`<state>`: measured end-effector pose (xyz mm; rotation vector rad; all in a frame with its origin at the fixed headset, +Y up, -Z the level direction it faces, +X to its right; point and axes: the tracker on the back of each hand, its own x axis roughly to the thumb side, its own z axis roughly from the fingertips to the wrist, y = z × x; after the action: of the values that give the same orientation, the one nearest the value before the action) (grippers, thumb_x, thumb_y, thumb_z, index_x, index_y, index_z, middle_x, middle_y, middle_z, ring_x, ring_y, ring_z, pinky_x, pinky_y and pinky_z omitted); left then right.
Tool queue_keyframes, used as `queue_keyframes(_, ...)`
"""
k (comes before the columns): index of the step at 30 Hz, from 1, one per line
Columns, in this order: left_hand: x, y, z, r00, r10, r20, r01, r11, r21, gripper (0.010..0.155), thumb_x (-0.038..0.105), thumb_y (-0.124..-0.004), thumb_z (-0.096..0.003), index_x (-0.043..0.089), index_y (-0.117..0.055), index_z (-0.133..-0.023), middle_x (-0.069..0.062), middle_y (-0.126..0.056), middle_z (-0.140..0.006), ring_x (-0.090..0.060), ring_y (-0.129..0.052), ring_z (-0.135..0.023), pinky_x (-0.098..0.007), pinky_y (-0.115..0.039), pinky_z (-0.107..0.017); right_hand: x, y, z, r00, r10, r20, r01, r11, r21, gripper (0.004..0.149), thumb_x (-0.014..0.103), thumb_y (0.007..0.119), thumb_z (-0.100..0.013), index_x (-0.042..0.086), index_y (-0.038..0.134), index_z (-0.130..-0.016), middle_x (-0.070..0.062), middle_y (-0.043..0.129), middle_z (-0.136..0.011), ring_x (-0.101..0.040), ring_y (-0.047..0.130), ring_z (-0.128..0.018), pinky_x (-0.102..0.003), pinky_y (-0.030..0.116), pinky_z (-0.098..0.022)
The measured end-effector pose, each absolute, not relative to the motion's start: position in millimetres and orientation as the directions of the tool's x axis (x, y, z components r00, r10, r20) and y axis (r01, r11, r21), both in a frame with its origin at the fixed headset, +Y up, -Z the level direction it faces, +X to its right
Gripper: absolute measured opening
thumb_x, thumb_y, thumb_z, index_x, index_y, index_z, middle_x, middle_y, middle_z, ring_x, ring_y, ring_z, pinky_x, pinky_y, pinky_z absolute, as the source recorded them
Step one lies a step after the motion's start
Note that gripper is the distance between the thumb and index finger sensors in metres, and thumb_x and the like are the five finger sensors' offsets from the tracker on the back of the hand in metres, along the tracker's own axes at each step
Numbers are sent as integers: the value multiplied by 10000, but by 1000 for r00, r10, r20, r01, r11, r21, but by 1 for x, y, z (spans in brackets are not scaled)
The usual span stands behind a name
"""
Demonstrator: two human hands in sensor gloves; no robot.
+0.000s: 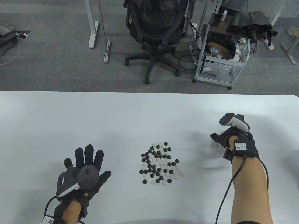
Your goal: Go stone sorting task
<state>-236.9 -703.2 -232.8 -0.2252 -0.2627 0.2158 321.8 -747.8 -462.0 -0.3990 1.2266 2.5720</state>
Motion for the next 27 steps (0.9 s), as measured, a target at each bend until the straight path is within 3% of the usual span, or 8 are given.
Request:
queue_keyframes(8, -236, -703, -233, 943, 237, 234, -178, 952, -250, 778, 544, -426, -632, 104, -121, -1196, -336, 115, -1159, -615, 116, -949, -851, 1, -515, 295, -725, -468, -921, 246, -302, -389, -600, 699, 653, 527, 482, -538, 216, 545, -1109, -242, -36, -1092, -553, -146, -872, -823, 27, -533)
queue_keyframes(15, -236, -703, -233, 943, 235, 234, -176, 953, -248, 778, 545, -426, -632, 105, -121, -1196, -335, 114, -1160, -614, 116, -951, -851, 1, -516, 186, -709, -459, -932, 360, 38, -191, -577, 794, 646, 520, 496, -542, 206, 616, -1094, -235, -11, -1102, -548, -139, -880, -821, 33, -541)
queue_keyframes(19, -235, -703, -233, 943, 232, 237, -173, 954, -245, 776, 544, -427, -632, 105, -125, -1196, -336, 108, -1162, -613, 112, -953, -851, 0, -517, 127, -718, -449, -910, 377, 174, -85, -580, 810, 638, 520, 493, -541, 227, 570, -1102, -229, -36, -1094, -543, -146, -878, -819, 30, -544)
queue_keyframes(27, -237, -701, -232, 942, 238, 236, -182, 955, -236, 777, 543, -429, -631, 105, -127, -1197, -336, 108, -1162, -615, 112, -952, -851, 0, -517, 74, -749, -449, -891, 394, 226, -38, -561, 827, 634, 520, 486, -539, 255, 500, -1115, -227, -76, -1074, -542, -160, -867, -816, 21, -539)
